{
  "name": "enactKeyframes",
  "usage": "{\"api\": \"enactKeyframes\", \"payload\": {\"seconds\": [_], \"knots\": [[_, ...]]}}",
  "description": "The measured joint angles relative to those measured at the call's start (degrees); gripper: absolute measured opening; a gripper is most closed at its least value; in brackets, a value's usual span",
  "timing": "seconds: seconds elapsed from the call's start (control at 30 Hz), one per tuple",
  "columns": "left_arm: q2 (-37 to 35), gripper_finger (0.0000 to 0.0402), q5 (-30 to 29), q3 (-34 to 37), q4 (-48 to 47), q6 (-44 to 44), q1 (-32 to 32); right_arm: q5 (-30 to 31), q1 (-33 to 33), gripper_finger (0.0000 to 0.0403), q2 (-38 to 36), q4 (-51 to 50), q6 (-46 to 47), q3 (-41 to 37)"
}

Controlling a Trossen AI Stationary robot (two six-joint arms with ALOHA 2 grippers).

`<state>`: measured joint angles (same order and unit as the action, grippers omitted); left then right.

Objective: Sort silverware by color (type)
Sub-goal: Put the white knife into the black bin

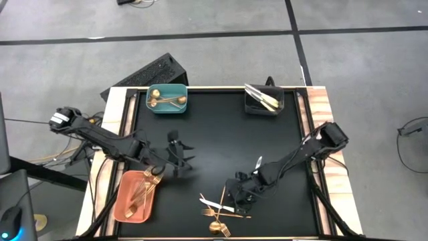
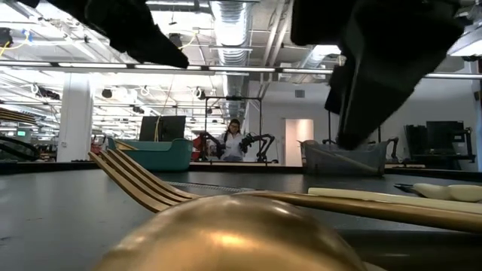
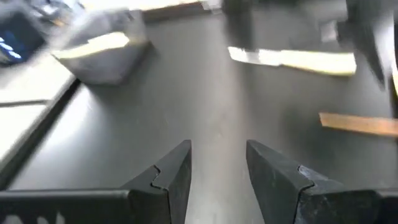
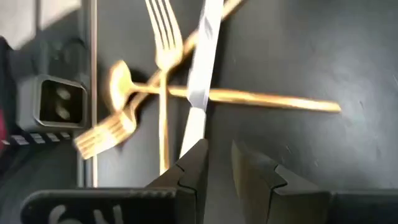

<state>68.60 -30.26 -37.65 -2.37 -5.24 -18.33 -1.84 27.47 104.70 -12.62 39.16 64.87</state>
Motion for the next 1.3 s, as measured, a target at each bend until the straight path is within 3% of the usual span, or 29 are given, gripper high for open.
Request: {"api": "enactKeyframes", "payload": {"seconds": [0.1,0.43,0.87,1.3], "knots": [[-1.0,0.0141,-2.7,0.0,1.7,-1.9,0.1,-1.3,0.3,0.0097,2.5,-0.3,0.0,1.9],[-2.0,0.0141,-3.0,-0.1,1.3,-9.5,-2.8,-2.8,2.0,0.0102,10.9,-3.0,3.2,9.0],[-2.0,0.0141,-7.4,-0.1,-1.5,-10.5,-3.1,-2.6,1.6,0.0174,10.8,-4.7,3.8,9.2],[-2.0,0.0141,-11.2,-0.1,-2.6,-10.3,-3.1,6.8,-3.5,0.0176,10.1,-16.7,9.0,9.3]]}}
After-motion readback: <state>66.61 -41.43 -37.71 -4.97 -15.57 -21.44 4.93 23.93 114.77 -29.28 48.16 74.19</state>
